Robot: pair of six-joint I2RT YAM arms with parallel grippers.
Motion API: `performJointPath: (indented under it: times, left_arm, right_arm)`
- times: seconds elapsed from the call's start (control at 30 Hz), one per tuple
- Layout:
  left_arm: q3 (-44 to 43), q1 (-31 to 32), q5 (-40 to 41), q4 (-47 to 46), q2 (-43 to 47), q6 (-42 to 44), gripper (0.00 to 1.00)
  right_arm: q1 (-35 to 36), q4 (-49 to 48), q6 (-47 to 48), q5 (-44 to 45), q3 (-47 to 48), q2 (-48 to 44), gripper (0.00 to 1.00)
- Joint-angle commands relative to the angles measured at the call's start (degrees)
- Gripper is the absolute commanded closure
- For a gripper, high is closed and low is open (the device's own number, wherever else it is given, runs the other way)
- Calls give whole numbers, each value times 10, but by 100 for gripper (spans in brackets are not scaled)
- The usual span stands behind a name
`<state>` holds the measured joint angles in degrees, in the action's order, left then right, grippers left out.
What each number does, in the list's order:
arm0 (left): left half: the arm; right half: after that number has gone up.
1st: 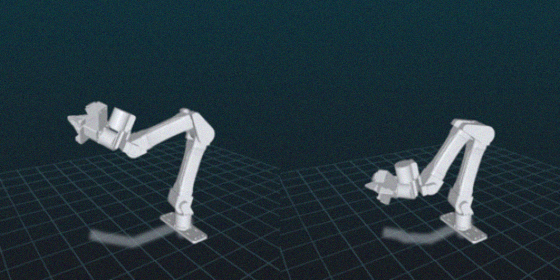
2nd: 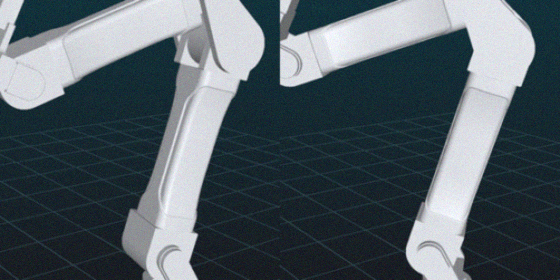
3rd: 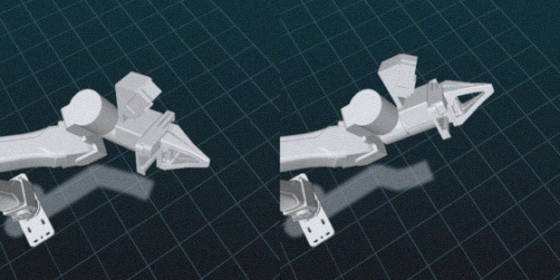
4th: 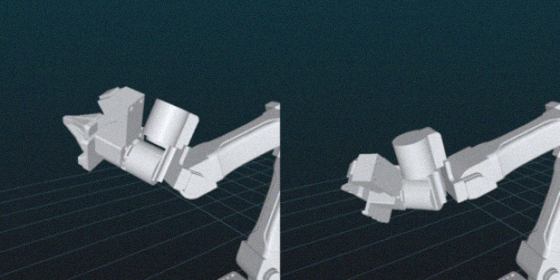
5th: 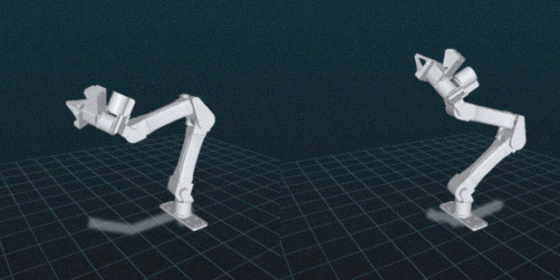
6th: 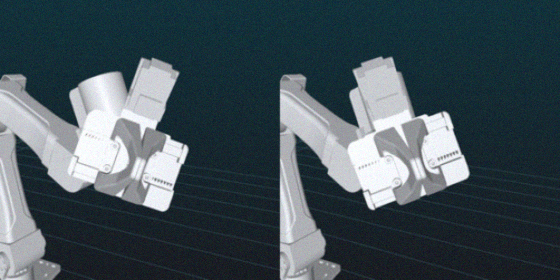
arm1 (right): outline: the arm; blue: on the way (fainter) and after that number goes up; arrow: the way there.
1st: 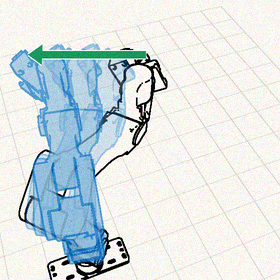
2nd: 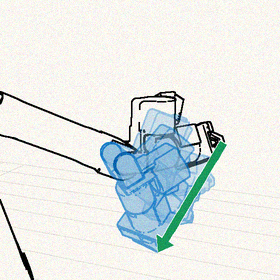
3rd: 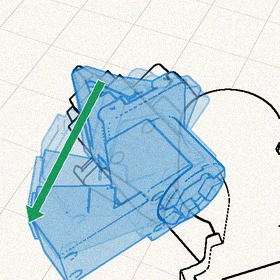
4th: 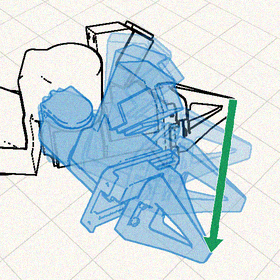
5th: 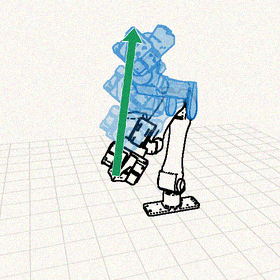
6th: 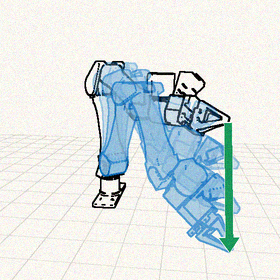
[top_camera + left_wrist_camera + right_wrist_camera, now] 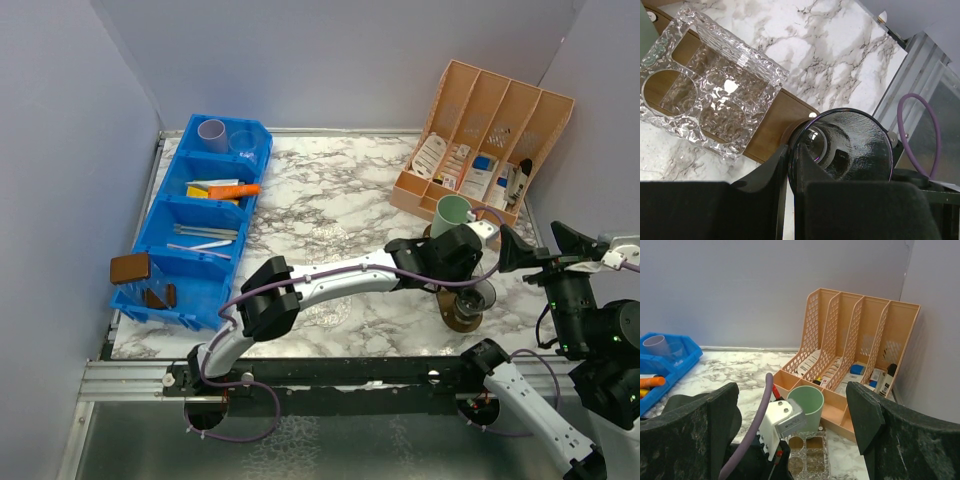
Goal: Prepare toiletry sets of a toothbrush and toothpaste on the tray
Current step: Place the cup on the tray.
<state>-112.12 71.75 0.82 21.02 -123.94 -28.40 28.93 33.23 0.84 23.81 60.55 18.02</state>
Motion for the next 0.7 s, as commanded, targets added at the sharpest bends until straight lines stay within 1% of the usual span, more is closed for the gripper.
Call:
performJointPath:
  times: [0.0,0.33,0.67]
  left_arm:
    - [-63,5,-4,4,-18,10,100]
    - [-101,5,2,22,-52,20,100]
    - [-115,5,16,34,-65,32,100]
  right_arm:
    - [3,6,10,15,-5,-9,10]
    - [3,5,13,20,-11,-12,10]
    - [3,4,14,27,-18,-16,10]
